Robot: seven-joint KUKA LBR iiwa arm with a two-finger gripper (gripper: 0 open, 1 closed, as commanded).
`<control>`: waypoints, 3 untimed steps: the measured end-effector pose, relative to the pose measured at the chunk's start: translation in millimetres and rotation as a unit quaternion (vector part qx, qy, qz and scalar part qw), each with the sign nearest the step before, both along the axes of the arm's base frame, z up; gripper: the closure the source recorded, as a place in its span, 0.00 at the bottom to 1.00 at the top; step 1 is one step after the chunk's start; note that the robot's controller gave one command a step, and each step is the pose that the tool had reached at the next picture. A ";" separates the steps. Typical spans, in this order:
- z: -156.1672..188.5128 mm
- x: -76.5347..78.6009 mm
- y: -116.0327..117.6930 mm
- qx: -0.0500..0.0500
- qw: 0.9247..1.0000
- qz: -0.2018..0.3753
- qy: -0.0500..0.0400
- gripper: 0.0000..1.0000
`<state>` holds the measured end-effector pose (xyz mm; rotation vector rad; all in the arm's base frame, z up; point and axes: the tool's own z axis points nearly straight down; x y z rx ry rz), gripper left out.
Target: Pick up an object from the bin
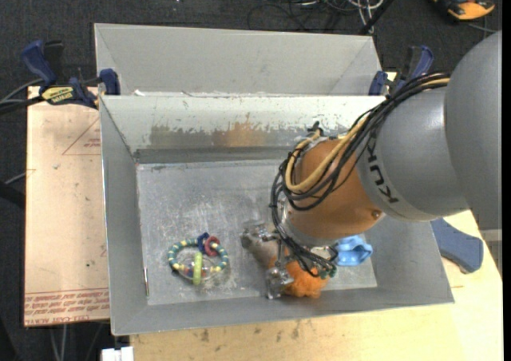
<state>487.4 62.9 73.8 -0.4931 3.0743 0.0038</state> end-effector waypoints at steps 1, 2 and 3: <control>0.0 -0.1 -0.2 0.000 1.000 0.000 0.000 0.00; 1.6 16.2 -31.8 -0.002 0.999 0.053 0.011 0.00; 11.6 18.6 -62.4 -0.003 1.000 0.014 0.013 0.00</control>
Offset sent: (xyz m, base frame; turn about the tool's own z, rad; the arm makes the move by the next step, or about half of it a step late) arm 0.0310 -0.0660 0.0040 -0.1577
